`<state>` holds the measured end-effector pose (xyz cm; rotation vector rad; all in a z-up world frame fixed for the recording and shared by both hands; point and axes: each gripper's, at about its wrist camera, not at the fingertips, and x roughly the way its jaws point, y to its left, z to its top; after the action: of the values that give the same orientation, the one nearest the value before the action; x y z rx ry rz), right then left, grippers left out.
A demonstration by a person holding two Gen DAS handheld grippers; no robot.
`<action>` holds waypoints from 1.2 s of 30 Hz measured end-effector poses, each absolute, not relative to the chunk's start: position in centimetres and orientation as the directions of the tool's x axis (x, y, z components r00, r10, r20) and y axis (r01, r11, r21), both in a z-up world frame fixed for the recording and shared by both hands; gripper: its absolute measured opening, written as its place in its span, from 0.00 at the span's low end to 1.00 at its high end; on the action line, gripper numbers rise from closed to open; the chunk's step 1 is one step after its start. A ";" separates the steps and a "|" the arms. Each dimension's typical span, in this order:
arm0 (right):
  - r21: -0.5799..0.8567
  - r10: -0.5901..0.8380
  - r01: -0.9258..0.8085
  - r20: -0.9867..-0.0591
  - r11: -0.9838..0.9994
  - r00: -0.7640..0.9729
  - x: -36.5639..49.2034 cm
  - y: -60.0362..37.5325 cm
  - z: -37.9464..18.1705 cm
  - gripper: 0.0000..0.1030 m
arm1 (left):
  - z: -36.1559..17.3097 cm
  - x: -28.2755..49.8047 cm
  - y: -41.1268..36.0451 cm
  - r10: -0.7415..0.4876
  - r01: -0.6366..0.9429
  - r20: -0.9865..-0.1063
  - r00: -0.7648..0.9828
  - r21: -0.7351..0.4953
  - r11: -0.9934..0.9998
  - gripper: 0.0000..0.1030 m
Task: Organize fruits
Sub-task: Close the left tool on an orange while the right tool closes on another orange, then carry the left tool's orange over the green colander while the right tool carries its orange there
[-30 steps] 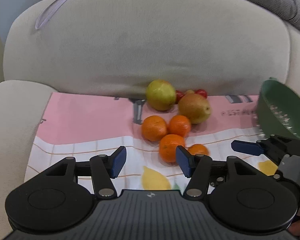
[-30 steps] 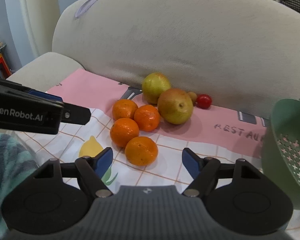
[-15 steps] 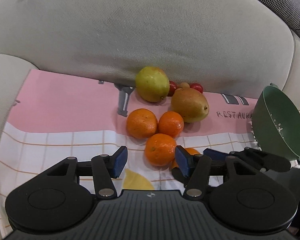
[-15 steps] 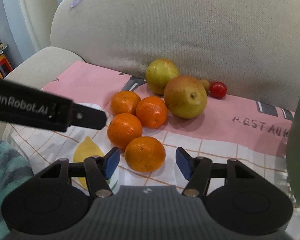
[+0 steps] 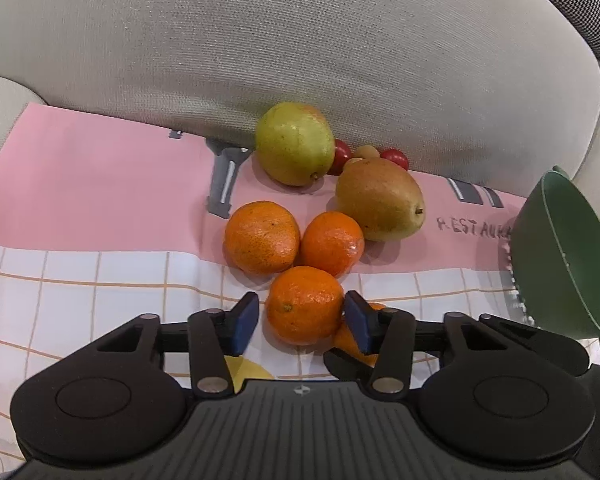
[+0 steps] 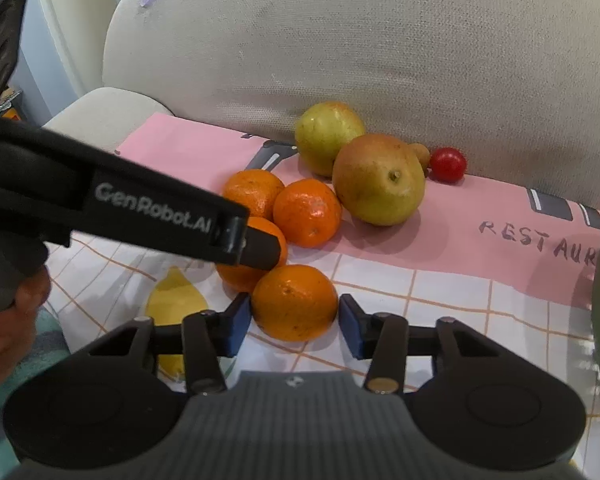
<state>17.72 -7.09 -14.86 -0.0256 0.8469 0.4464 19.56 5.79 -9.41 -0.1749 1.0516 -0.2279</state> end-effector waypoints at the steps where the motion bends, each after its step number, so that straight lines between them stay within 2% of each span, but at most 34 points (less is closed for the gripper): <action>1: 0.151 0.371 -0.393 -0.729 0.907 0.575 17.6 -7.1 -14.8 0.43 | -9.4 19.5 5.6 -0.275 0.105 -0.836 0.476 -0.256 0.961 0.46; 15: 0.104 0.317 -0.362 -0.734 0.926 0.601 15.9 -8.4 -12.8 0.43 | -6.6 17.0 5.1 -0.233 0.107 -0.811 0.536 -0.209 0.972 0.44; 27: 0.079 0.296 -0.324 -0.646 0.943 0.704 11.4 -12.0 -7.8 0.43 | -1.3 12.1 2.8 -0.189 0.167 -0.765 0.616 -0.107 0.980 0.44; 36: 0.039 0.231 -0.257 -0.578 0.966 0.783 8.6 -16.9 -4.3 0.43 | 2.1 9.8 -1.1 -0.252 0.259 -0.712 0.655 -0.103 0.961 0.44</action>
<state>8.62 -16.88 -4.34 -0.0423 0.6179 0.2635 9.81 -1.08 2.13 0.0082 0.8064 -0.2896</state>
